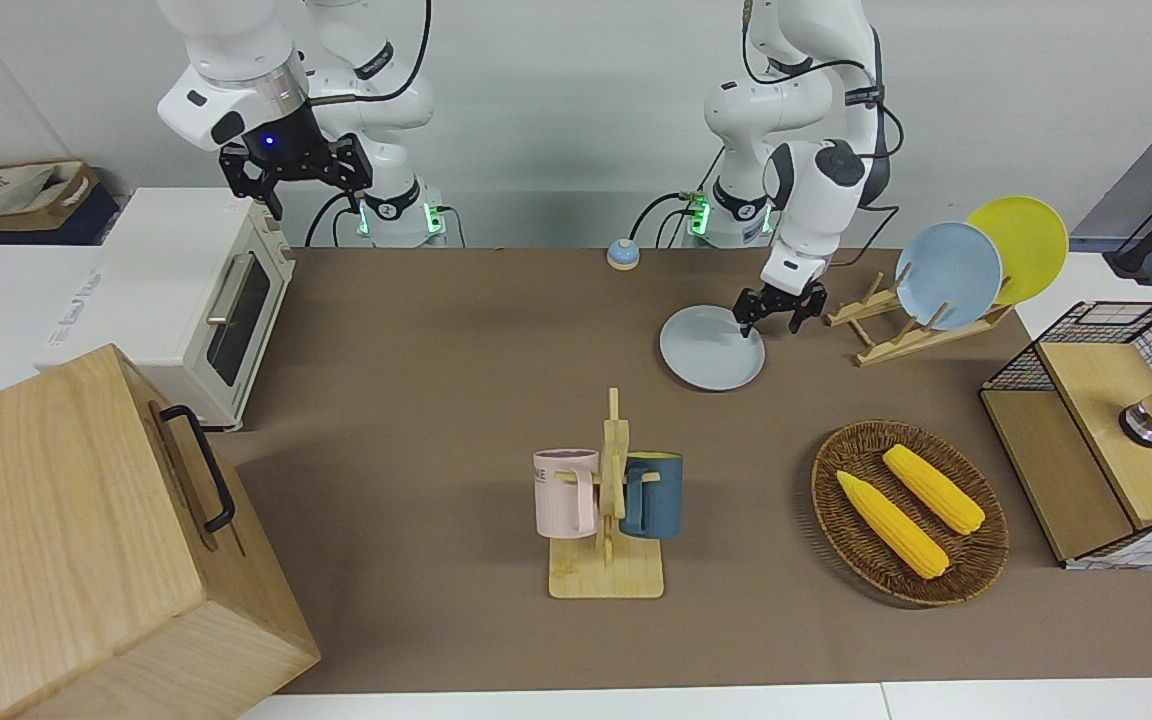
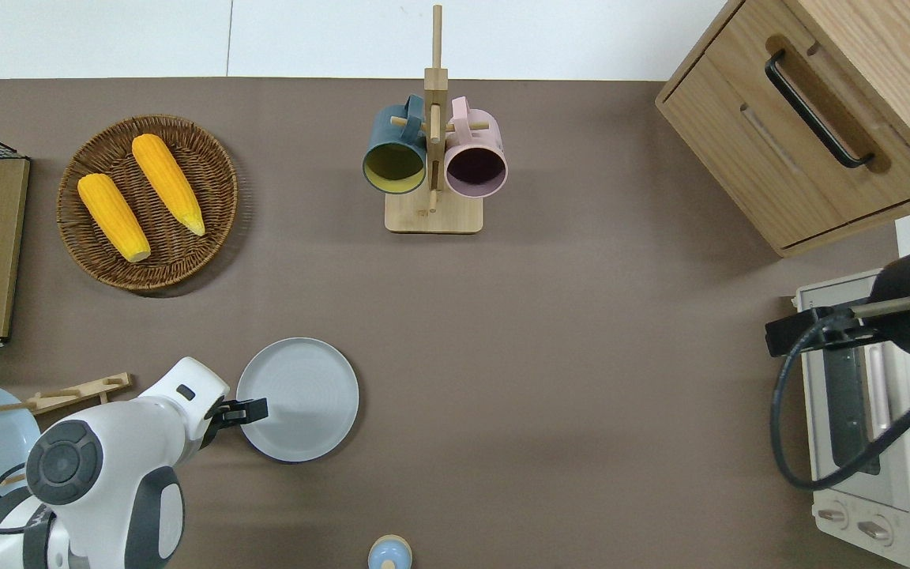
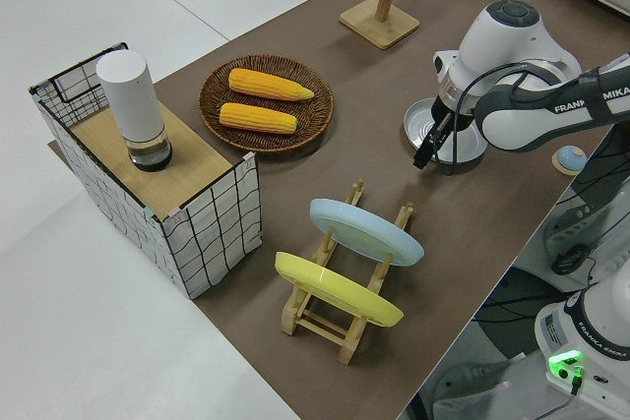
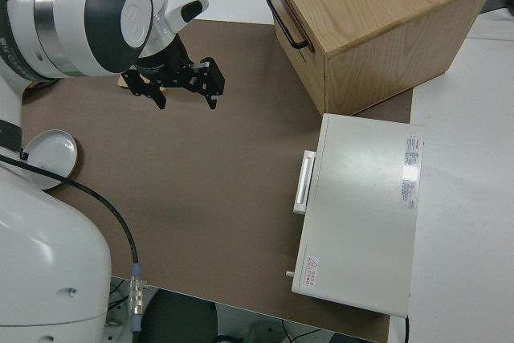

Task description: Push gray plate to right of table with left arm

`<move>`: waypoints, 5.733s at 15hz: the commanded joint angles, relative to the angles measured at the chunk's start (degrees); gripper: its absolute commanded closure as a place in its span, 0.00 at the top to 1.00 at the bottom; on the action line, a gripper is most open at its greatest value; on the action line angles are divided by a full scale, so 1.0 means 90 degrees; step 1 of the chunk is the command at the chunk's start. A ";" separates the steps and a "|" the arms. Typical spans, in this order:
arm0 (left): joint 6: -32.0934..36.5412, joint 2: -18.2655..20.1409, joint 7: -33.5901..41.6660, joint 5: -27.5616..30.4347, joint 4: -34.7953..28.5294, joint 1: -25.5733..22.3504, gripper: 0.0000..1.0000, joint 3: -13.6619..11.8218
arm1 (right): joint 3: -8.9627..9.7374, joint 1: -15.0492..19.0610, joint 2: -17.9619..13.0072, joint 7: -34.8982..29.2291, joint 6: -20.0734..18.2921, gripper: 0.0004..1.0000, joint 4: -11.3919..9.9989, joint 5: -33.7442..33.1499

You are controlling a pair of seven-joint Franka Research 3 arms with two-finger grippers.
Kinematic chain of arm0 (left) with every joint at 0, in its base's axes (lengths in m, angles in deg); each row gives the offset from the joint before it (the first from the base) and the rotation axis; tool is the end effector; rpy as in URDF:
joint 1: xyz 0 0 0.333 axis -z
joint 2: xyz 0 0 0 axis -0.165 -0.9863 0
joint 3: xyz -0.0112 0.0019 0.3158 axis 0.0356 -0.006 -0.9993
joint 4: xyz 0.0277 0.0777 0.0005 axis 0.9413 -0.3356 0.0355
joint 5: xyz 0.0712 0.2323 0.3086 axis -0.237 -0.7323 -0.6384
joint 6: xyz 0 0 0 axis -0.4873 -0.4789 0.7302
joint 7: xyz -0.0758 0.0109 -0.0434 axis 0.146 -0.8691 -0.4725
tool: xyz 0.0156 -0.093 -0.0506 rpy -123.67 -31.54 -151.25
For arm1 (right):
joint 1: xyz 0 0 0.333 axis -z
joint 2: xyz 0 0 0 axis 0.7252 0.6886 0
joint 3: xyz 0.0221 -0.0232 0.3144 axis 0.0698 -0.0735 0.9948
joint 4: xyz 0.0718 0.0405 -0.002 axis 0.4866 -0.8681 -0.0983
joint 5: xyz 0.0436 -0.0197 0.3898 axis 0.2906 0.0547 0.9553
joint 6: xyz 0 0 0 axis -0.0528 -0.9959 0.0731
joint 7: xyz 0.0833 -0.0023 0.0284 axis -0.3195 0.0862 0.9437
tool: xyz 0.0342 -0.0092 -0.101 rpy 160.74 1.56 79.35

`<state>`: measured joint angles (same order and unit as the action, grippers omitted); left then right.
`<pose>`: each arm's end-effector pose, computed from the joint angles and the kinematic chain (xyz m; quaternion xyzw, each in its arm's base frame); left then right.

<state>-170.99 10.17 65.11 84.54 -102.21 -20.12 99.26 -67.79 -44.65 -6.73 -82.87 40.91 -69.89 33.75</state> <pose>0.4138 -0.0569 0.3110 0.9980 0.0449 0.0375 0.0231 0.5209 0.0575 0.6562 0.9969 0.0460 -0.0639 0.0049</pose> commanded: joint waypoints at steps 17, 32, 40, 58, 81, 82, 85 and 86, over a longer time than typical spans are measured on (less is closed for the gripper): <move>-0.0285 -0.0256 -0.0138 0.0112 -0.0046 0.0106 0.00 -0.0045 | 0.0102 0.0119 -0.0016 -0.0074 -0.0099 0.98 0.0059 0.0027; -0.0880 -0.1144 -0.3270 0.0122 0.0627 0.2037 0.00 -0.0035 | 0.0102 0.0119 -0.0016 -0.0074 -0.0099 0.98 0.0059 0.0027; -0.0949 -0.1993 -0.6022 -0.0646 0.1632 0.3483 0.00 -0.0045 | 0.0102 0.0119 -0.0016 -0.0074 -0.0099 0.98 0.0059 0.0027; 0.0193 -0.2786 -0.8215 -0.2290 0.3313 0.4110 1.00 -0.0054 | 0.0102 0.0119 -0.0016 -0.0083 -0.0099 0.98 0.0059 0.0027; 0.4996 -0.1175 -0.0599 -0.1188 0.5285 0.0762 1.00 -0.0220 | 0.0102 0.0119 -0.0016 -0.0083 -0.0099 0.98 0.0059 0.0027; 0.5230 -0.1155 -0.0414 -0.1090 0.5489 0.0567 1.00 -0.0220 | 0.0102 0.0119 -0.0016 -0.0074 -0.0099 0.98 0.0059 0.0027; 0.6011 -0.1135 -0.0382 -0.0991 0.6250 0.0340 1.00 -0.0220 | 0.0102 0.0119 -0.0016 -0.0074 -0.0099 0.98 0.0059 0.0027; 0.6168 -0.1135 -0.0353 -0.0991 0.6436 0.0321 1.00 -0.0230 | 0.0102 0.0119 -0.0016 -0.0074 -0.0099 0.98 0.0059 0.0027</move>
<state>-121.59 -0.19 60.78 74.57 -50.38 -16.07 96.89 -67.79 -44.65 -6.73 -82.87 40.91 -69.89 33.75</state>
